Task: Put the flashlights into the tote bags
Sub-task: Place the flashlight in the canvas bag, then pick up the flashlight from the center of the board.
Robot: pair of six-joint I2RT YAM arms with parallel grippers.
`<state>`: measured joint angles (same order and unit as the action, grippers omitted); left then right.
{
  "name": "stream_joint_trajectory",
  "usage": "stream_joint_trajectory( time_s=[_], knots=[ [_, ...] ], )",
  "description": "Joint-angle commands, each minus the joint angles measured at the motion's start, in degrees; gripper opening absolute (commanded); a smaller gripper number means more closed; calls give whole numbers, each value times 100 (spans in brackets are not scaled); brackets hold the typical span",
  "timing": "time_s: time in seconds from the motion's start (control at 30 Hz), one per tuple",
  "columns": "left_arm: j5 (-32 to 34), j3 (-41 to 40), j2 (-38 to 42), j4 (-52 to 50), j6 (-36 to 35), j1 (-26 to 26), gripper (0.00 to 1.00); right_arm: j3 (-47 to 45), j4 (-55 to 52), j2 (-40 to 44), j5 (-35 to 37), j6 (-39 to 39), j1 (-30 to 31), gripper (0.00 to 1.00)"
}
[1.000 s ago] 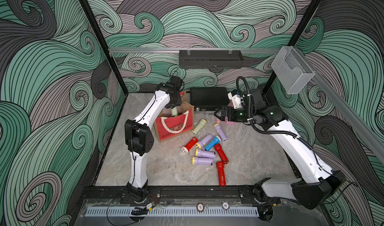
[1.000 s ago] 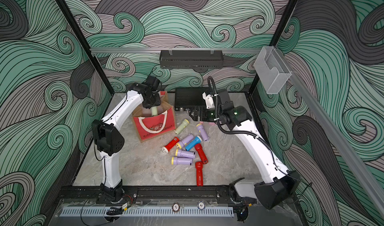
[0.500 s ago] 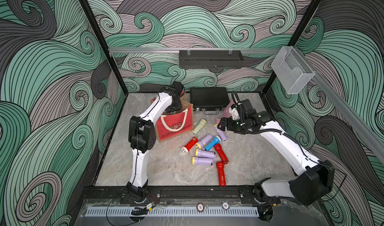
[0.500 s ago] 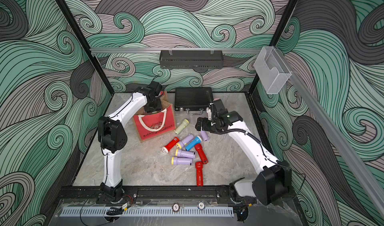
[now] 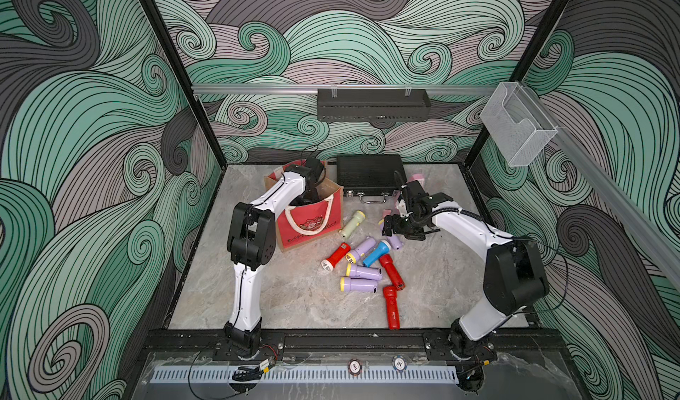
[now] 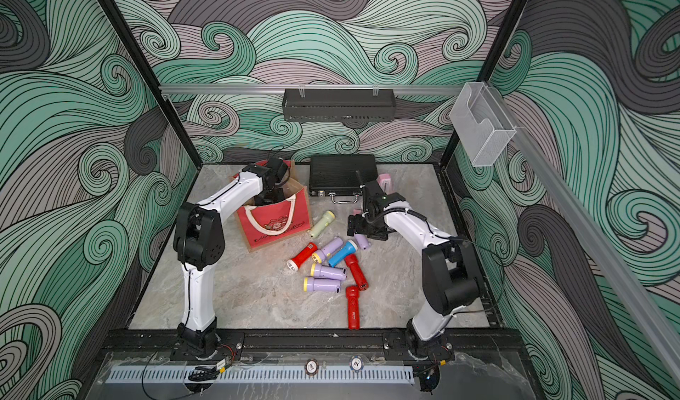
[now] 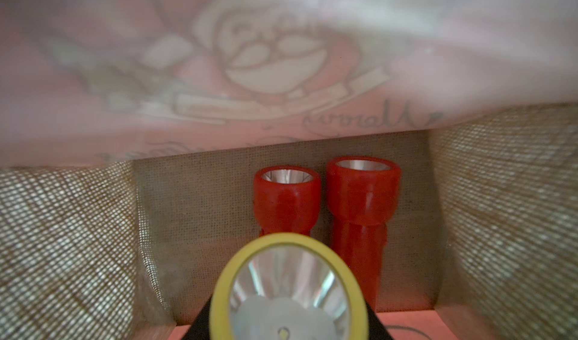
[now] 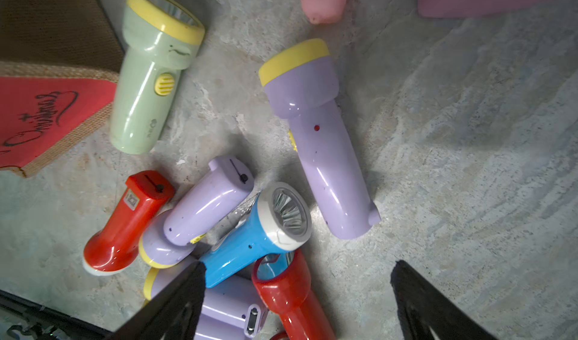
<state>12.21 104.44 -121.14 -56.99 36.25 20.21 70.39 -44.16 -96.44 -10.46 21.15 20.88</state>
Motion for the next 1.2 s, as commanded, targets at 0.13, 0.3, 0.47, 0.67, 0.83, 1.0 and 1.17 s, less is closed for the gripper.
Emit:
stream_joint_trajectory(
  time_s=[0.13,0.3,0.47,0.67,0.83,1.0,1.17],
  knots=[
    [49,-243,344,150,20,-113,12,341,118,-580,199,-282,-69,90],
    [36,-363,461,241,15,-121,24,388,137,-844,198,-352,-67,90],
    [0,-423,606,252,39,-118,45,327,214,-937,177,-357,-63,89],
    [-29,-442,905,239,5,-114,66,300,227,-1003,175,-417,-67,87],
    [-86,-426,1208,233,-56,-114,83,249,226,-1066,204,-456,-66,86],
    [-248,-425,1488,234,-177,-118,92,212,232,-1078,216,-465,-67,86],
    [-453,-440,1759,232,-285,-113,95,214,224,-1105,200,-474,-67,85]
  ],
)
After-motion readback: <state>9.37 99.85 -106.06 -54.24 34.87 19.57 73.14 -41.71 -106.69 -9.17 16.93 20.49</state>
